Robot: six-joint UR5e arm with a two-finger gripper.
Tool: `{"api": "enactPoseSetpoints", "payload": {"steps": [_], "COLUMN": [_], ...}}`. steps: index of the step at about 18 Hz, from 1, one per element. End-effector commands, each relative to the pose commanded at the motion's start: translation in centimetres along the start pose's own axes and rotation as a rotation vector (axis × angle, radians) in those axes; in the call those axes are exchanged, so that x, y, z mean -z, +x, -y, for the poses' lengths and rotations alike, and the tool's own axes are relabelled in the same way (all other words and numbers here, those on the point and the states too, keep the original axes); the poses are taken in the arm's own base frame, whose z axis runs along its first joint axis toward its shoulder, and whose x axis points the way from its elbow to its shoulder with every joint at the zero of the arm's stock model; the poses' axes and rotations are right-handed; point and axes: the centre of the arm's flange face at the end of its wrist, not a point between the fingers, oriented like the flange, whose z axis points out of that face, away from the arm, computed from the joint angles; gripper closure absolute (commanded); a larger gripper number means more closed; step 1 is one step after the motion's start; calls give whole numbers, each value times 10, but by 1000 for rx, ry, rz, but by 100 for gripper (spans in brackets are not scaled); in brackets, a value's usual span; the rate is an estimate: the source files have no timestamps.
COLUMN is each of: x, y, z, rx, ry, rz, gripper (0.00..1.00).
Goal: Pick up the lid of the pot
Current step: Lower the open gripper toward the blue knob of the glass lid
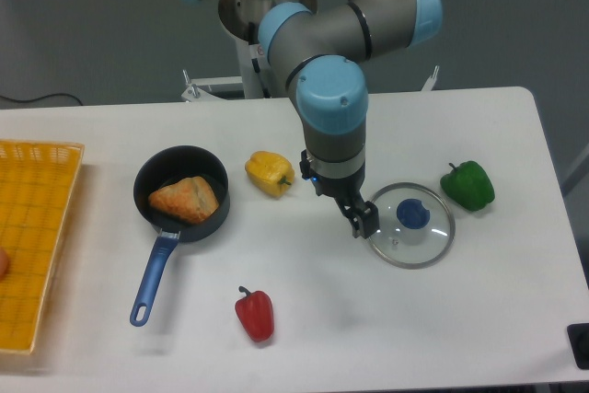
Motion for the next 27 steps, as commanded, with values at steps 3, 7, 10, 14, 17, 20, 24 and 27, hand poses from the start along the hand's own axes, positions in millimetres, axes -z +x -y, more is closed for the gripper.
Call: {"api": "enactPoseSetpoints", "payload": {"steps": [3,7,10,14,17,20,24,27], "x": [2,4,-16,-22,-29,-34,-40,-62], "y": [-1,4,16,20,25,25,22,19], "z": [-4,-6,-7,-15,-23,-33,-46,-59], "rx": [6,11,15,22,-26,-120,-141,-120], "ry": [-2,1,-12,-12,-16,-20,-82,-83], "rz": [2,-1,-32,-26,-41,-45,-50,-49], "gripper": [0,0,0,0,0,0,0,0]}}
